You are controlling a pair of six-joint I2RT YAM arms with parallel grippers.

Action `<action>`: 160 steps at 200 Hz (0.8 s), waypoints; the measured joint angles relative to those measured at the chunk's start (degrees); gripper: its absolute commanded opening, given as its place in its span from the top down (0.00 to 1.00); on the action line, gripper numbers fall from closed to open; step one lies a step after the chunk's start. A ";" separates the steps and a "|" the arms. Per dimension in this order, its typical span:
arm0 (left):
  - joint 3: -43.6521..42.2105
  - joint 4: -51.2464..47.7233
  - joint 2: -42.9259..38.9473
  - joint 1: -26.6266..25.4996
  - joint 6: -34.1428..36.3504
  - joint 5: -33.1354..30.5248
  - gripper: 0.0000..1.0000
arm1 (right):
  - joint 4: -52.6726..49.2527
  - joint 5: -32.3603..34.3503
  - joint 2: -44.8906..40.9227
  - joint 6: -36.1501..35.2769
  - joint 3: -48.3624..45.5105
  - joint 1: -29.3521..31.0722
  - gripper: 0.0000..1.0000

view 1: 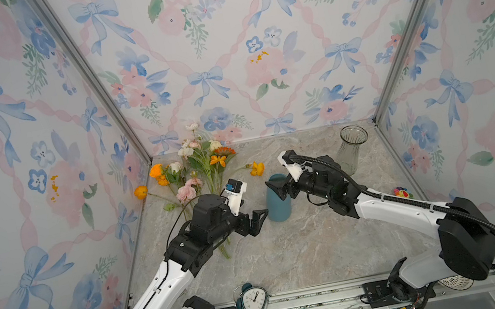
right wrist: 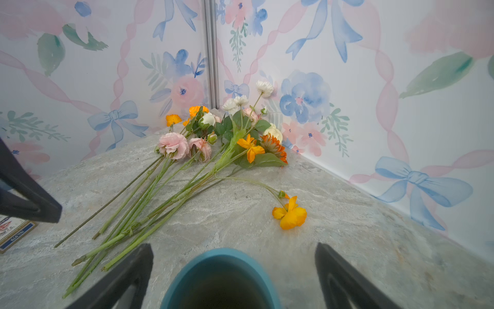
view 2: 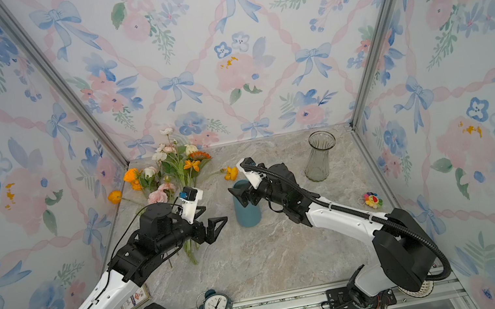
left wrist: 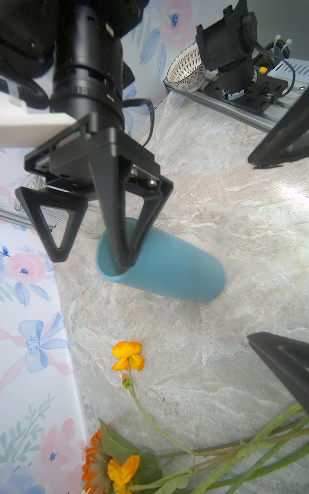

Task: Arrange the flowers into the vase
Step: 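Grip the teal vase rim with the right gripper and drag it toward the flowers, then release the vase with the right gripper while the left gripper lowers to stems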

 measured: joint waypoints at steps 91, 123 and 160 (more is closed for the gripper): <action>2.36 -0.02 7.17 0.00 2.23 -19.21 0.02 | -7.74 10.16 -16.37 2.62 -7.10 -5.46 0.03; 4.48 -0.04 13.79 1.20 4.13 -25.14 0.02 | -8.13 10.64 -19.63 5.64 -15.85 -9.81 0.03; 10.29 -0.37 21.31 11.02 5.77 -25.14 0.07 | -4.02 7.85 -22.34 6.56 -23.26 -10.21 0.03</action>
